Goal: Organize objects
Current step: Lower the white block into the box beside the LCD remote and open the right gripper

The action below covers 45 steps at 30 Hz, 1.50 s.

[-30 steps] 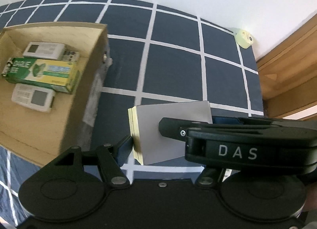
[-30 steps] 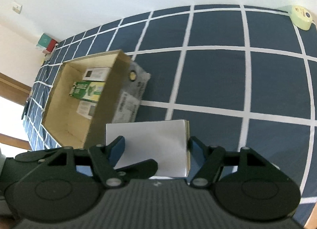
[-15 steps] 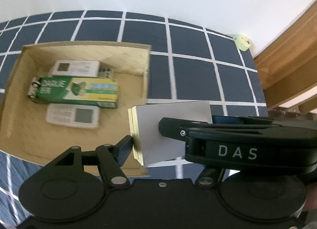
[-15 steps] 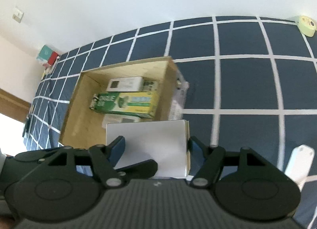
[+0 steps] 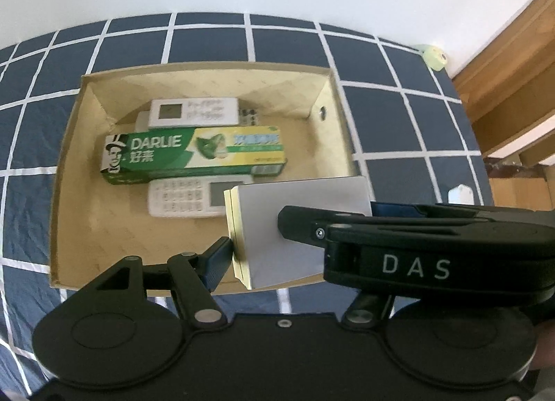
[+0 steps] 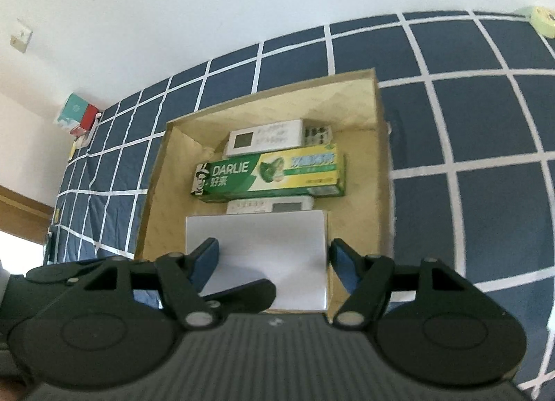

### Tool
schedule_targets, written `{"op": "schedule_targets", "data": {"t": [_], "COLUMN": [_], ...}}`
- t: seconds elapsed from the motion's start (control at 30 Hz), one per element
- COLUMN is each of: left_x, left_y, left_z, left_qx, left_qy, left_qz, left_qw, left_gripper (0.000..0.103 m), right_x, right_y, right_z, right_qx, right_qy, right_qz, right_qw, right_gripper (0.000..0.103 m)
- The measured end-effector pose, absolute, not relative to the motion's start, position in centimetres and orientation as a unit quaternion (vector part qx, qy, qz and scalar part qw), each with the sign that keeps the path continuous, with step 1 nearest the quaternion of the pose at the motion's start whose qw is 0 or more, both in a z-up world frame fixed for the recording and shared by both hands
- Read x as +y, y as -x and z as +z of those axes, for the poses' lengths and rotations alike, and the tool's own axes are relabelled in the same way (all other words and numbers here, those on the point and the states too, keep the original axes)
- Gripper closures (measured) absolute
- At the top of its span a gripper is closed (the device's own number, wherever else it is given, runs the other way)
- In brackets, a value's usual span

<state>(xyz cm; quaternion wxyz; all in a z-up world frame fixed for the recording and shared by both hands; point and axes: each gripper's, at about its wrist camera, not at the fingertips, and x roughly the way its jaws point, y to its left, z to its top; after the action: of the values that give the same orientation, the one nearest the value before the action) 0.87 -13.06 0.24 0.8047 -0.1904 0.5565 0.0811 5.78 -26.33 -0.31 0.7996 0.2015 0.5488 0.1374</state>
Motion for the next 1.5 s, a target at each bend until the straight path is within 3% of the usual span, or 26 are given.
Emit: {"op": "schedule_targets", "data": {"t": [0.53, 1.5], "left_x": [-6.6, -3.9], "left_y": [-0.1, -1.8], "left_z": [-5.1, -12.8], "left_qx": [0.591, 0.644], "left_qy": [0.219, 0.252], "left_qz": [0.062, 0.041], "left_qw": [0.774, 0.721], "left_gripper": [0.038, 0.038], "right_x": [-20.5, -19.4], "right_y": [-8.1, -10.8], "right_z": [-5.1, -13.0], "right_qx": [0.59, 0.652], "right_qy": [-0.205, -0.215], "right_qz": [0.112, 0.077], "right_qw": [0.773, 0.724], "right_gripper": [0.033, 0.033]}}
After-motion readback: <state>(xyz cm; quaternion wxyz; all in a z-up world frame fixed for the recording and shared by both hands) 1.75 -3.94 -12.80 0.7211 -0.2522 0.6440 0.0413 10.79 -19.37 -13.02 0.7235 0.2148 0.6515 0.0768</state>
